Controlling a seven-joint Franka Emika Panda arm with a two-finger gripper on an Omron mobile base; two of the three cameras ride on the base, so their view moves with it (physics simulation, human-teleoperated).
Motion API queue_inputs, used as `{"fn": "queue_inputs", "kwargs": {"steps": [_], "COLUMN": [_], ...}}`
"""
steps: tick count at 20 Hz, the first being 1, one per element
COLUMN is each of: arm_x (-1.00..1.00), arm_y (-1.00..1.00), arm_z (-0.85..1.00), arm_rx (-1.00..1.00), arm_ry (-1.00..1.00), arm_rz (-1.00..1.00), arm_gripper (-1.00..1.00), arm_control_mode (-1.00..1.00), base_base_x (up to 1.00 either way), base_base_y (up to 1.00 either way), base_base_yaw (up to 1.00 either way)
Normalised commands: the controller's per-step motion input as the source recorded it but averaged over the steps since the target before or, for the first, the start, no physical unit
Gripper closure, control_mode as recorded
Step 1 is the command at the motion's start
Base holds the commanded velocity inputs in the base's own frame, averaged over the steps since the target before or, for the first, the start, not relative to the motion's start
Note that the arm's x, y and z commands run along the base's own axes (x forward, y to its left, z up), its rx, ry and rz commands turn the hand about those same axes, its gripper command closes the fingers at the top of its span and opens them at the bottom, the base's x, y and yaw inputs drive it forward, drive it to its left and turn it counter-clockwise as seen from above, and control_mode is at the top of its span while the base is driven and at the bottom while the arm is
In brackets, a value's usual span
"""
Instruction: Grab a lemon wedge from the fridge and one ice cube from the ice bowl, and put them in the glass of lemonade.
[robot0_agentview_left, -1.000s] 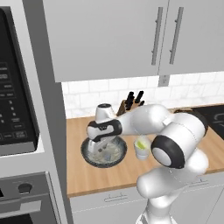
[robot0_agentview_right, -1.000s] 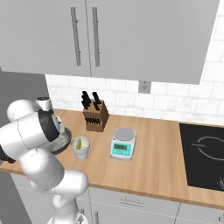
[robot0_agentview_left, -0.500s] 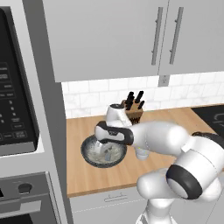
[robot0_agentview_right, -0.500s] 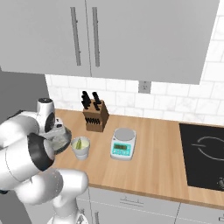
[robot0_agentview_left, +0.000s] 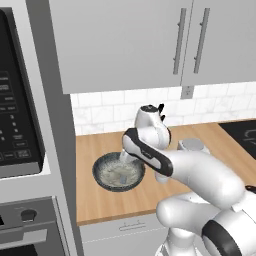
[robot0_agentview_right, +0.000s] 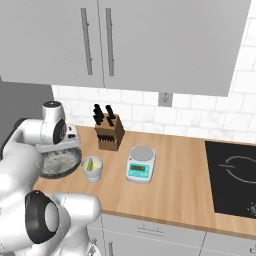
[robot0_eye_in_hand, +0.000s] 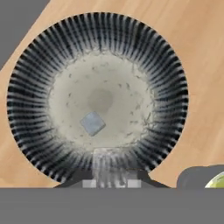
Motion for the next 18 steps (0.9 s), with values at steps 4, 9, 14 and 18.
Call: {"fn": "queue_inputs", "kwargs": {"steps": [4, 9, 14, 18], "arm_x": [-0.06, 0.08, 0.02, 0.0], "arm_y": [-0.92, -0.48, -0.53, -0.24], "arm_z": [0.07, 0.37, -0.18, -0.17], "arm_rx": [0.0, -0.01, 0.0, 0.0], "arm_ry": [0.0, 0.03, 0.01, 0.0], "arm_rz": [-0.21, -0.12, -0.09, -0.08], "arm_gripper": [1.0, 1.0, 1.0, 1.0], "arm_control_mode": [-1.0, -1.0, -1.0, -1.0], "base_base_x": [0.0, 0.0, 0.0, 0.0], "base_base_y": [0.0, 0.0, 0.0, 0.0], "base_base_yaw": [0.0, 0.0, 0.0, 0.0]}}
